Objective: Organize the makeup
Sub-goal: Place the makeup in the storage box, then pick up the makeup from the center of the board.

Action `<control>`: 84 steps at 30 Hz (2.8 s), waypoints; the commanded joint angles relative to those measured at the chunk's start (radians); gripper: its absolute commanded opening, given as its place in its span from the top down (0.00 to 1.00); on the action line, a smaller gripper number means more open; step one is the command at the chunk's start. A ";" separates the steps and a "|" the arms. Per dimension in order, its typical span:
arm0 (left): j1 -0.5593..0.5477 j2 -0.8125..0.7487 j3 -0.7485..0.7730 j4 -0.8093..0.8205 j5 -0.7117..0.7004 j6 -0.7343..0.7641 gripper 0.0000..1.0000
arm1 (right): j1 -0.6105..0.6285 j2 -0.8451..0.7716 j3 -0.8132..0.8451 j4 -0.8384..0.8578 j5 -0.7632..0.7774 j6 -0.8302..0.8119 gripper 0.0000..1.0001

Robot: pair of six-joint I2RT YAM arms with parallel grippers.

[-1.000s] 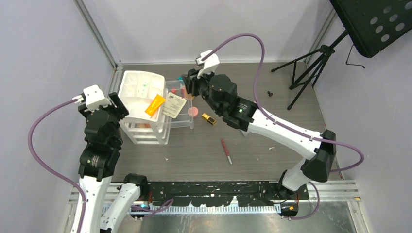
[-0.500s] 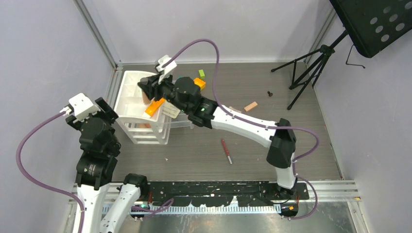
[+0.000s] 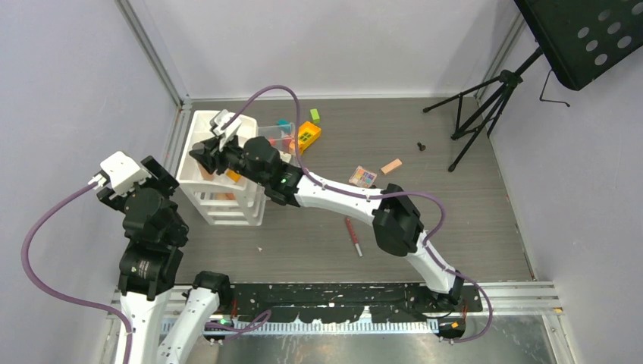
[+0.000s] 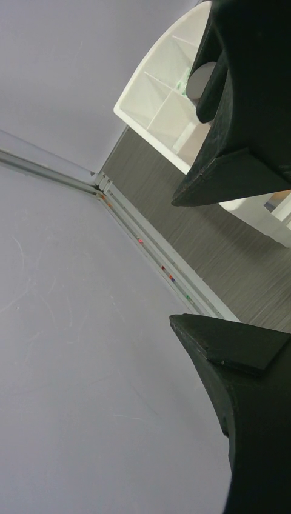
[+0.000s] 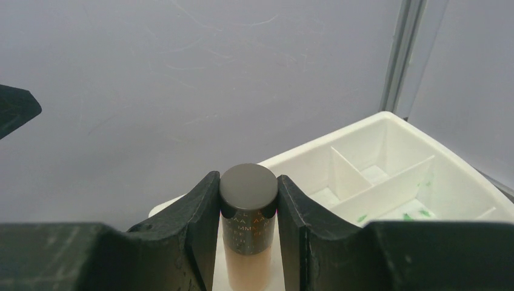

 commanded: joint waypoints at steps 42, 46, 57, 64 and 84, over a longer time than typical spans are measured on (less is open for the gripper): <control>0.005 -0.014 -0.010 0.062 -0.015 0.000 0.33 | 0.009 0.066 0.213 -0.020 -0.118 -0.126 0.30; 0.005 -0.018 -0.011 0.064 -0.023 0.002 0.33 | 0.017 0.027 0.174 -0.030 -0.115 -0.158 0.26; 0.006 -0.036 -0.024 0.084 -0.035 0.019 0.32 | 0.039 -0.182 -0.079 0.032 -0.045 -0.266 0.19; 0.006 -0.025 -0.025 0.083 -0.002 0.016 0.32 | 0.038 -0.415 -0.385 0.142 0.180 -0.244 0.19; 0.006 -0.016 -0.021 0.070 0.027 0.002 0.31 | -0.385 -0.749 -0.527 -1.030 0.349 0.087 0.25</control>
